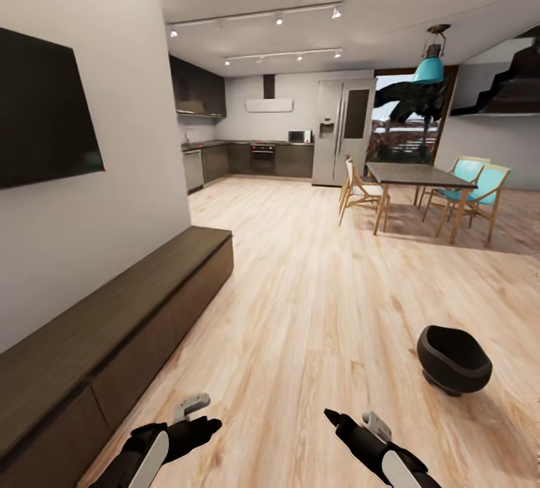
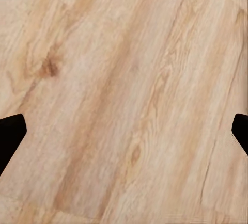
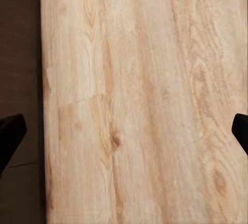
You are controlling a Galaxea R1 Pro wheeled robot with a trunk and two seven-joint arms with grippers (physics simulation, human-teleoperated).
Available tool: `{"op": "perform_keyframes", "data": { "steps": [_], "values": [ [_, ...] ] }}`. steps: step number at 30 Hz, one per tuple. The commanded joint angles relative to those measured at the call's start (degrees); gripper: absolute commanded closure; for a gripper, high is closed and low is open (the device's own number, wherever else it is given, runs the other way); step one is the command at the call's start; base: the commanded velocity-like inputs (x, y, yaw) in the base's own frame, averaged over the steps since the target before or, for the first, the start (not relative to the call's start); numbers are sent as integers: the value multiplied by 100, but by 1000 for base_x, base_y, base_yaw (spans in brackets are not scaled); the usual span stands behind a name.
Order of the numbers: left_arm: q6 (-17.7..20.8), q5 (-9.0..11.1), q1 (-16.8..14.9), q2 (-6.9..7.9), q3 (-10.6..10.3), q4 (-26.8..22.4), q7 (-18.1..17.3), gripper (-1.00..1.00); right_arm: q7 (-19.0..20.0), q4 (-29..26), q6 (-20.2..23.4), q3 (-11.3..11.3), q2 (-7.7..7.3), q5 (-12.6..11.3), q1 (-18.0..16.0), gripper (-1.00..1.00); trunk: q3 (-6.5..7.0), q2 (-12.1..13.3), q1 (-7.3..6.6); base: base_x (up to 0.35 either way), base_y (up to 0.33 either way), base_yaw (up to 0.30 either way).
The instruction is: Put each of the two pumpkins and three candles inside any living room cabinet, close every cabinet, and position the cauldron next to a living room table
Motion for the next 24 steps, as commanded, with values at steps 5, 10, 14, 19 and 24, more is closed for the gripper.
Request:
{"op": "perform_keyframes", "data": {
  "steps": [5,10,14,19,24],
  "values": [
    [24,-3,-1,2,-1,-6,-10,-100,3,-1,8,22,-8,-31,-5,-100,-6,-2,3,336,0,-286],
    [23,-4,-1,2,-1,-6,-10,-100,1,-1,8,22,-10,-25,-5,-100,-6,-2,3,336,0,-286],
    [21,-3,-1,2,-1,-6,-10,-100,0,-1,8,23,-10,-23,-5,-100,-6,-2,3,336,0,-286],
    [19,2,-1,2,-1,-6,-9,-100,0,-1,8,23,-10,-23,-5,-100,-6,-2,3,336,0,-286],
    [15,10,-1,2,-1,-6,-4,-100,0,-1,8,23,-5,-16,-5,-100,-6,-2,3,336,0,-286]
  ]
}}
